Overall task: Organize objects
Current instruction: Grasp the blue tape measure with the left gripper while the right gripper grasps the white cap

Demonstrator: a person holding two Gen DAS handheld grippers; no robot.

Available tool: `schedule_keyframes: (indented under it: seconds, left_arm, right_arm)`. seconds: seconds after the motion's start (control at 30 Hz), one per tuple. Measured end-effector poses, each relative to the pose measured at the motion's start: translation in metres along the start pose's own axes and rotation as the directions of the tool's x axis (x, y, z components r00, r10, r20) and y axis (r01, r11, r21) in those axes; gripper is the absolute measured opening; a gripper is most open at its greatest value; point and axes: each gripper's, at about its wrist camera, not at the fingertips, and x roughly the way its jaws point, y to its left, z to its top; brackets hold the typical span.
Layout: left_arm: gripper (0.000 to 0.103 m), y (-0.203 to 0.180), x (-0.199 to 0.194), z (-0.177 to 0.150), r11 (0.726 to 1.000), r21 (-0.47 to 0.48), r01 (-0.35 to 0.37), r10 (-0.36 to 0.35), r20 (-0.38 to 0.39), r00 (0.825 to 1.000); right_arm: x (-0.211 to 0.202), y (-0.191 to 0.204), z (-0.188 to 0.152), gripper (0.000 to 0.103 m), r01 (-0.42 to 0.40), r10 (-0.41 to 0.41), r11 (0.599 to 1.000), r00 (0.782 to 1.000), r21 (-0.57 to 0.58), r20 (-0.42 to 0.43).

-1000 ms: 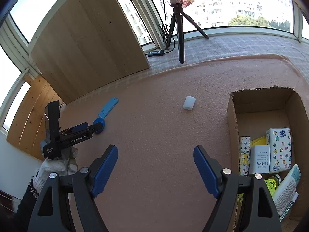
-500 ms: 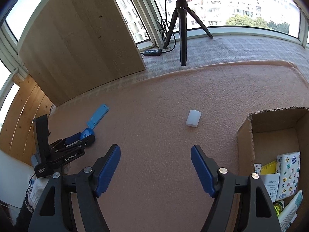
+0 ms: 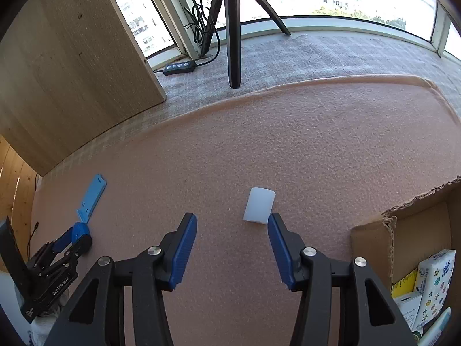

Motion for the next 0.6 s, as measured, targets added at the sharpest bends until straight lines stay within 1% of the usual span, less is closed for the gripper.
schedule_keyframes:
  seconds: [0.07, 0.1, 0.13, 0.2, 0.4, 0.5, 0.6]
  left_arm:
    - [0.054, -0.001, -0.001, -0.001, 1.0, 0.01, 0.007, -0.007, -0.001, 1.0]
    - [0.054, -0.002, -0.001, -0.001, 1.0, 0.016, 0.009, -0.008, -0.001, 1.0]
    - [0.054, -0.002, -0.001, -0.001, 1.0, 0.02, 0.009, -0.009, -0.001, 1.0]
    - [0.054, -0.004, -0.002, -0.002, 1.0, 0.024, 0.01, -0.01, 0.001, 1.0]
    - [0.054, -0.002, -0.004, -0.003, 1.0, 0.021, 0.018, -0.018, 0.003, 1.0]
    - [0.054, -0.002, -0.003, -0.003, 1.0, 0.021, 0.021, -0.021, 0.004, 1.0]
    - [0.054, -0.002, -0.003, -0.004, 1.0, 0.019, 0.02, -0.02, 0.006, 1.0]
  right_arm:
    - [0.005, -0.003, 0.004, 0.047, -0.002, 0.002, 1.0, 1.0, 0.012, -0.01]
    - [0.007, -0.003, 0.006, 0.044, 0.002, -0.002, 1.0, 1.0, 0.012, -0.015]
    - [0.01, -0.003, 0.008, 0.039, 0.01, -0.01, 1.0, 1.0, 0.006, -0.023]
    - [0.017, -0.002, 0.012, 0.035, 0.021, -0.021, 1.0, 0.999, -0.004, -0.043]
    - [0.025, 0.0, 0.017, 0.034, 0.057, -0.059, 0.998, 0.996, -0.03, -0.07]
    - [0.018, 0.0, 0.018, 0.033, 0.054, -0.055, 0.998, 0.997, -0.024, -0.056]
    - [0.016, 0.002, 0.022, 0.034, 0.094, -0.096, 0.994, 0.994, -0.047, -0.043]
